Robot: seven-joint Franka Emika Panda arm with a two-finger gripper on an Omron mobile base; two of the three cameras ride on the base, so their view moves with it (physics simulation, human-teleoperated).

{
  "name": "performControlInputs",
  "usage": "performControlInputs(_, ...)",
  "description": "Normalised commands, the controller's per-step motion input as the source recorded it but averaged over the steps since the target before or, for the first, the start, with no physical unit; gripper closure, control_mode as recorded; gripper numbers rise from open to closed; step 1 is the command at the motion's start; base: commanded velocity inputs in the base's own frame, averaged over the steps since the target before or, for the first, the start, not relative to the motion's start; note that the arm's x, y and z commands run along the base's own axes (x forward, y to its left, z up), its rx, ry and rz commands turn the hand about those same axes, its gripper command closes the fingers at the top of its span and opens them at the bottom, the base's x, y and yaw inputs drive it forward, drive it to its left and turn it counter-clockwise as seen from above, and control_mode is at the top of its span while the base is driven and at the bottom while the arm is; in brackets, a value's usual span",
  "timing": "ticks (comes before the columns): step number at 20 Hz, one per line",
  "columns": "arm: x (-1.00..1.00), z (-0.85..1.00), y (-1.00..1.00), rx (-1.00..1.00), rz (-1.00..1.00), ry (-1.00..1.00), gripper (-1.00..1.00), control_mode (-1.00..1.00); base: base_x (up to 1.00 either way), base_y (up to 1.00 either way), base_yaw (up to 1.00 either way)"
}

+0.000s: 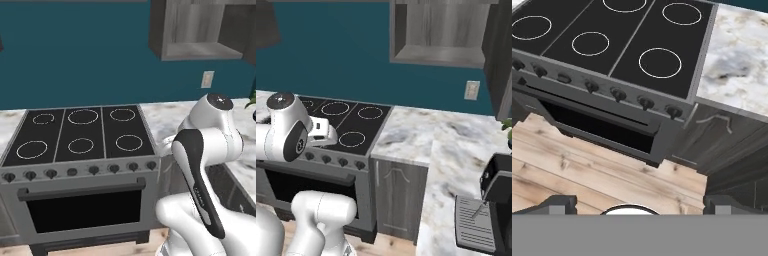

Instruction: Pick up the bowls on the counter and stack them on top of one another in the open cabinet. Place the smaller bowl on top of the larger bowl.

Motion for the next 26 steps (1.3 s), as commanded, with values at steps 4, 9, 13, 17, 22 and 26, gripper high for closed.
performControlInputs(4,0.0,0.0,0.0,0.0,0.0,0.0,-1.0,1.0,-0.12,0.54,0.0)
performControlInputs(9,0.0,0.0,0.0,0.0,0.0,0.0,-1.0,1.0,-0.04,0.24,0.0)
performControlInputs(13,0.0,0.0,0.0,0.0,0.0,0.0,-1.0,1.0,-0.06,0.04,-0.08)
performControlInputs(17,0.0,0.0,0.0,0.0,0.0,0.0,-1.0,1.0,-0.36,0.18,-0.26)
performControlInputs(22,0.0,0.0,0.0,0.0,0.0,0.0,-1.0,1.0,-0.46,0.23,-0.33)
performControlInputs(26,0.0,0.0,0.0,0.0,0.0,0.0,-1.0,1.0,-0.42,0.26,-0.36)
